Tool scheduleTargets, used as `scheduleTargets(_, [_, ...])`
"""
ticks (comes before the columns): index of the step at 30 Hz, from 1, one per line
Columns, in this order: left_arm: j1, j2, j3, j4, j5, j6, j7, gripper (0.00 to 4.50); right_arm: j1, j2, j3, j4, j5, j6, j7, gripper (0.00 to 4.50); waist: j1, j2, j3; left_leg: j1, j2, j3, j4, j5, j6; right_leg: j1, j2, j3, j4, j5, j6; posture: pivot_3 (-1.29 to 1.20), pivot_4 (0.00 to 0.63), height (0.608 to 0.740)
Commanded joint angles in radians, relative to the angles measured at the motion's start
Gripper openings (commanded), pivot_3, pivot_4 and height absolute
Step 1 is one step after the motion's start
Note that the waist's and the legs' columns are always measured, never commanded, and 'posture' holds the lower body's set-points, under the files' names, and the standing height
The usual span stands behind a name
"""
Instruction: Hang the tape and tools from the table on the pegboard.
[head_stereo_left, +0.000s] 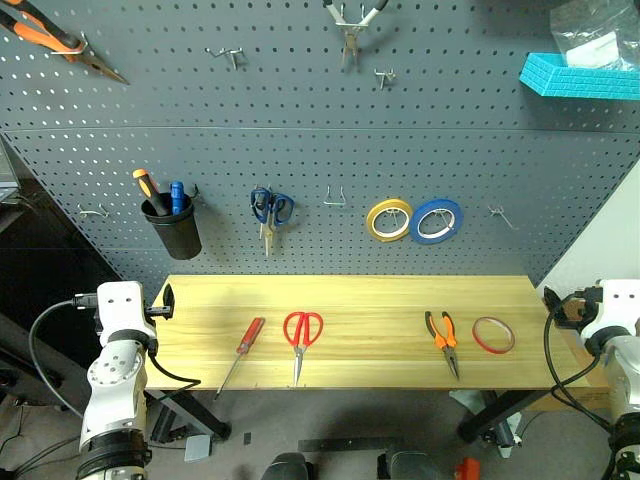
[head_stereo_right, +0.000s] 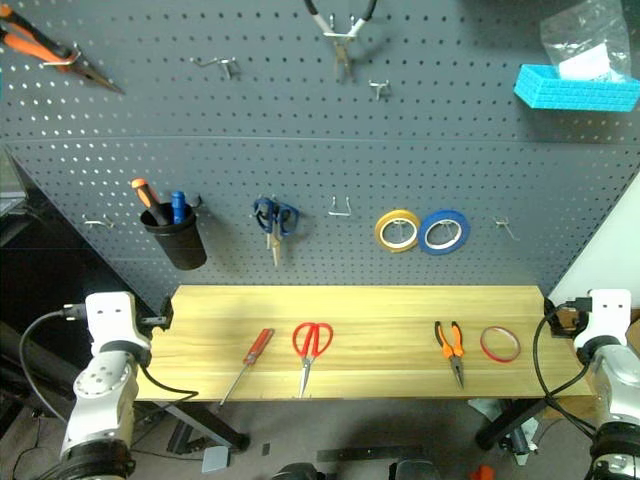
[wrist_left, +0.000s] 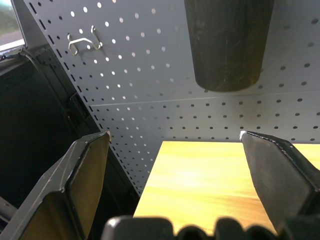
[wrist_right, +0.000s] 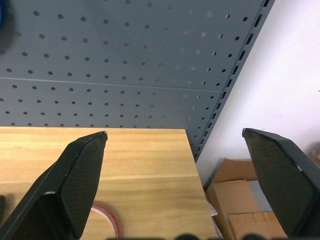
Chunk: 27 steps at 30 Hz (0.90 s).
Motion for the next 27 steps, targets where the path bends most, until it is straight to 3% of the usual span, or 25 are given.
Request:
scheduleTargets(1, [0.019,0.026,-0.027,-0.039,0.032,-0.054,-0.018,4.48,0.022,0.001,0.007,-0.07,-0.006,0.009,0.013,4.5,-0.002,0.0,0.0,0.0,0.0,0.0,0.0,0.0,0.0,0.0,0.0,0.0,0.0,0.0,0.0,-0.08,0.005,0.74])
scheduleTargets(7, [0.065,0.0,-0.121,-0.163,0.009,0.042,-0.123,4.48,0.126,0.013,0.088,-0.249,-0.033,0.062,0.073,4.5,-0.007,-0.002,0.005,-0.001,0.001,0.001,0.0,0.0,0.0,-0.001,0.0,0.001,0.0,-0.001,-0.001,-0.13,0.055,0.74])
scheduleTargets(12, [0.075,0.001,-0.266,-0.37,-0.049,0.139,-0.321,4.48,0.156,-0.01,0.149,-0.4,-0.066,0.249,0.072,4.5,-0.019,-0.002,0.025,-0.001,0.009,0.004,0.002,-0.001,0.0,-0.002,0.001,0.003,0.0,-0.001,-0.002,-0.18,0.104,0.74])
scheduleTargets(16, [0.003,0.031,-0.388,-0.41,0.01,0.169,-0.418,4.48,0.143,-0.039,0.19,-0.492,-0.05,0.408,0.131,4.5,-0.034,-0.002,0.051,-0.001,0.012,0.007,0.002,-0.001,0.0,-0.004,0.004,0.004,0.0,-0.002,-0.003,-0.22,0.144,0.74])
scheduleTargets(22, [-0.146,-0.021,-0.5,-0.417,-0.023,0.254,-0.519,4.48,0.047,-0.09,0.304,-0.435,-0.117,0.494,0.207,4.5,-0.07,-0.006,0.104,-0.006,0.012,0.009,0.001,-0.001,0.0,-0.009,0.005,0.006,0.0,-0.001,-0.002,-0.28,0.21,0.74])
scheduleTargets(27, [-0.23,-0.038,-0.609,-0.431,-0.049,0.285,-0.672,4.48,-0.148,-0.075,0.385,-0.238,-0.155,0.533,0.261,4.5,-0.106,-0.011,0.142,-0.016,0.012,0.011,0.003,-0.004,0.003,-0.018,0.006,0.01,0.0,0.003,0.005,-0.29,0.255,0.74])
